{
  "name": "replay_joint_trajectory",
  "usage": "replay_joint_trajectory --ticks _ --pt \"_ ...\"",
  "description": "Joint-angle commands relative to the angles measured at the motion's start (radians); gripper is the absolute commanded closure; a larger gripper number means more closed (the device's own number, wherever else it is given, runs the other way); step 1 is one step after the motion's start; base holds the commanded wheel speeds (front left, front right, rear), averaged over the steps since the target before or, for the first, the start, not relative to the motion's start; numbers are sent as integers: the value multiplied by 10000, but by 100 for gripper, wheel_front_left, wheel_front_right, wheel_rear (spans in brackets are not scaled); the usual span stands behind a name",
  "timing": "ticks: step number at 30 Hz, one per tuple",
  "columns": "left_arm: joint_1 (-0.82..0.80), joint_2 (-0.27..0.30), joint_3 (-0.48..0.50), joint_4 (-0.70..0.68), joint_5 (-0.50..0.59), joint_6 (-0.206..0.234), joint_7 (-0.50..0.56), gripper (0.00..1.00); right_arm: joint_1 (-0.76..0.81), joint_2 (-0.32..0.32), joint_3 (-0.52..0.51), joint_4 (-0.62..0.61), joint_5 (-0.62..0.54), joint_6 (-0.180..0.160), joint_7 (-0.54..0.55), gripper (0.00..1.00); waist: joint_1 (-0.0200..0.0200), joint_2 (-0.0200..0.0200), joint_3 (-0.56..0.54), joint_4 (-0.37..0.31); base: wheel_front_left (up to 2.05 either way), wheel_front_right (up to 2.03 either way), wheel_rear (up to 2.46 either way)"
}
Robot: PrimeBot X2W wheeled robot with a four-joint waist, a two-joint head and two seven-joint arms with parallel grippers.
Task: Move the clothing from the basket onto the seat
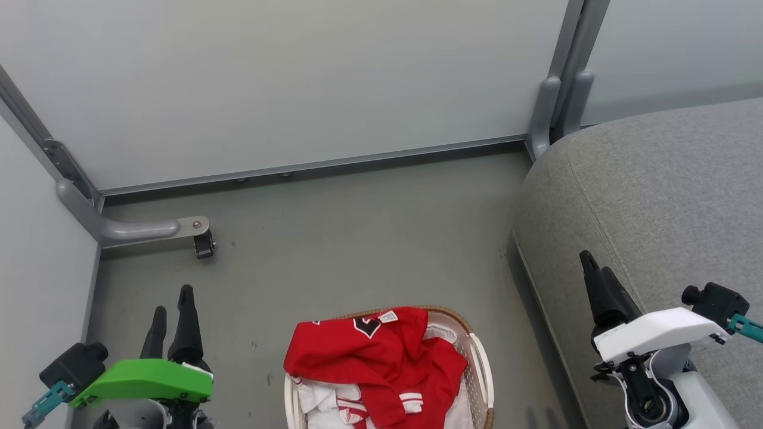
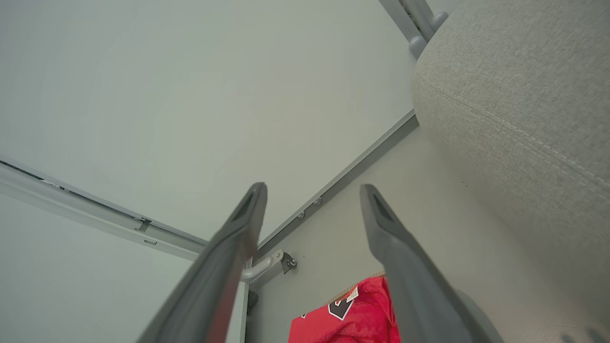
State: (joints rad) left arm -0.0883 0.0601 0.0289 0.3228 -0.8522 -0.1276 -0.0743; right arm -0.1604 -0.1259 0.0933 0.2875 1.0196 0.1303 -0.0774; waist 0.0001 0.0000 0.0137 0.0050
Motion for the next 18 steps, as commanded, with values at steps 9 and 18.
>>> replay_joint_trajectory --ticks 9,18 --pt "7 74 -102 -129 1609 -31 -379 0 -280 -91 141 -29 -1585 3 -358 0 0 0 39 9 0 0 0" --pt "118 23 -136 -59 2898 -35 -655 0 -244 1 219 52 -2965 3 -632 0 0 0 51 21 0 0 0"
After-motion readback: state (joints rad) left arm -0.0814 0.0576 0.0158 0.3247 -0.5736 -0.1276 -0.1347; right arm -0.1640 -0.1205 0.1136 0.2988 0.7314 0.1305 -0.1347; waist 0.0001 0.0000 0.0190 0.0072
